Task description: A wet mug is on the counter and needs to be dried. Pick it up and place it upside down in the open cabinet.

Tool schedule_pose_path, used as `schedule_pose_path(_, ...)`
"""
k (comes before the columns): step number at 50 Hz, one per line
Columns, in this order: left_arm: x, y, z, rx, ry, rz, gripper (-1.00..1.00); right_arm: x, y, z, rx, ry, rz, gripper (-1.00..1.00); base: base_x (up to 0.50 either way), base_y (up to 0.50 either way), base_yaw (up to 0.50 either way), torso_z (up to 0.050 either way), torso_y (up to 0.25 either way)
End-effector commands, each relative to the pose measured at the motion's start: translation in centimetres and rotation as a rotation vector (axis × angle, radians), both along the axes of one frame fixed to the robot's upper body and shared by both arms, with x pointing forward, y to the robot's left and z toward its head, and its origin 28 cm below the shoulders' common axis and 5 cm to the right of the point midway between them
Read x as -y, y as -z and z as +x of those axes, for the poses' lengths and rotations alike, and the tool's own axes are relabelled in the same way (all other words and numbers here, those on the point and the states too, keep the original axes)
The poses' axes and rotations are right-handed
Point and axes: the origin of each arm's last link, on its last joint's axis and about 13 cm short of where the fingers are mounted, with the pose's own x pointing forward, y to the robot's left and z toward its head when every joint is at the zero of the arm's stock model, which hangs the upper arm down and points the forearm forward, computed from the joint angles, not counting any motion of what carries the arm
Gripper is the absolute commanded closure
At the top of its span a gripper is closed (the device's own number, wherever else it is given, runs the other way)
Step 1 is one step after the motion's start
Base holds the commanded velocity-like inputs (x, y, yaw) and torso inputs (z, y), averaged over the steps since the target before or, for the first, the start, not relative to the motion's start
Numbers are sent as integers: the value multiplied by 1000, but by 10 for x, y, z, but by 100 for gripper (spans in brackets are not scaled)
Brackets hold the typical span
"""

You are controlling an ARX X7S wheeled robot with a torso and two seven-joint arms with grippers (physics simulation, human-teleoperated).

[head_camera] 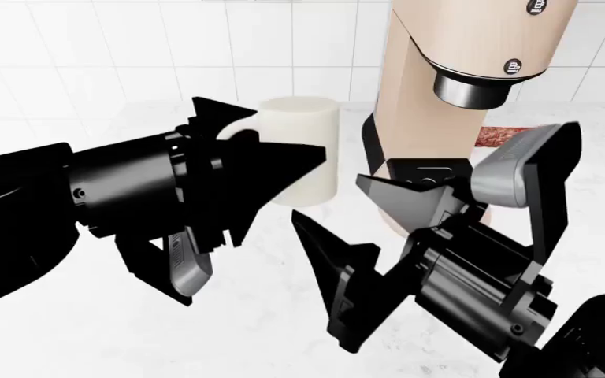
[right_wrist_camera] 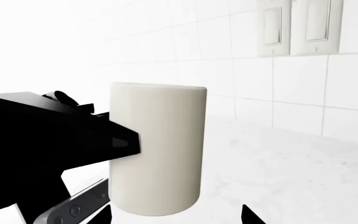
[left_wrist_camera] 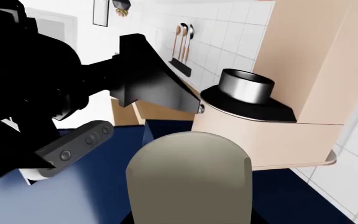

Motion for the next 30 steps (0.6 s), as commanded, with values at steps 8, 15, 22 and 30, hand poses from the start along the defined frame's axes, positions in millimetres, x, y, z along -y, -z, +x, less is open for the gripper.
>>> schedule_pose_path(8,5,2,4,-22,14,-29,100,-8,-12,-9,26,-69,46,-100,0,0,0,0,0)
schedule_pose_path(15,6,1,7,-12,10,-53,100,-11,-9,-10,17,-83,49,-100,0,0,0,0,0)
schedule_pose_path(22,5,-1,8,0,12,-67,100,-10,-5,-11,9,-77,45,-100,0,0,0,0,0)
schedule_pose_path(30,4,-1,6,-6,10,-67,100,-9,-4,-9,21,-52,27,-100,0,0,0,0,1)
